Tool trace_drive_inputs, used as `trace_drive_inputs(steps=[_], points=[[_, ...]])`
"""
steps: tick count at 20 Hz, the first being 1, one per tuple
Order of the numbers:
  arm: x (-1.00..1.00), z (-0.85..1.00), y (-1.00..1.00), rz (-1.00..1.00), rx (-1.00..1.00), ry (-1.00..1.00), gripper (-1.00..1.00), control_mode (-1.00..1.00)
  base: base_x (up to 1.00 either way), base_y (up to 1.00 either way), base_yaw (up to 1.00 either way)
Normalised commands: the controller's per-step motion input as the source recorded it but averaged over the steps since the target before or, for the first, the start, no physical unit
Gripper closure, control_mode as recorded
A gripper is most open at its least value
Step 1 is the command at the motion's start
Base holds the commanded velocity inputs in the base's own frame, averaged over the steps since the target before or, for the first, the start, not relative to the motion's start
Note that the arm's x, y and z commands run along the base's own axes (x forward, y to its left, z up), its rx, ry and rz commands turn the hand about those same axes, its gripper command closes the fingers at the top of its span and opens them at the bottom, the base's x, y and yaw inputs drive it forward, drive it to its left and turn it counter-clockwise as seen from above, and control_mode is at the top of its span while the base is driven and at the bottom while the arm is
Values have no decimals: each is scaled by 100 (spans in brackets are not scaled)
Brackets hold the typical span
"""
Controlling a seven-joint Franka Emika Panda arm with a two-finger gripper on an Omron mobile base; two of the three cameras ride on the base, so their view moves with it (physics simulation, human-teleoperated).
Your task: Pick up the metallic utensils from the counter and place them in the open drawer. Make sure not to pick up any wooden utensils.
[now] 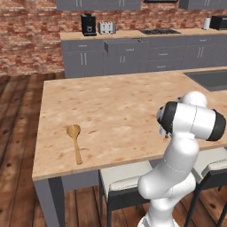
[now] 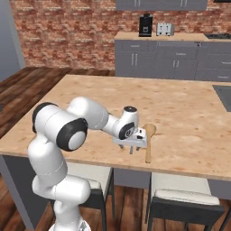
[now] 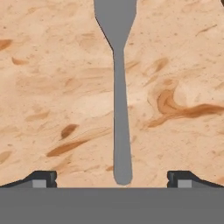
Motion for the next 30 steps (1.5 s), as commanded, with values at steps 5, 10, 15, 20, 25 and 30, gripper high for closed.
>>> trace_drive_inputs(steps=[5, 10, 15, 20, 25, 30], points=[[0, -4, -5, 0, 0, 1, -100, -100, 0, 0, 0], [7, -17, 0, 0, -1, 1, -100, -100, 0, 0, 0], [6, -42, 0, 0, -3, -1, -100, -100, 0, 0, 0], [4, -34, 0, 0, 0, -14, -100, -100, 0, 0, 0], [0, -27, 0, 0, 0, -19, -100, -100, 0, 0, 0], [17, -35, 2, 0, 0, -16, -100, -100, 0, 0, 0]])
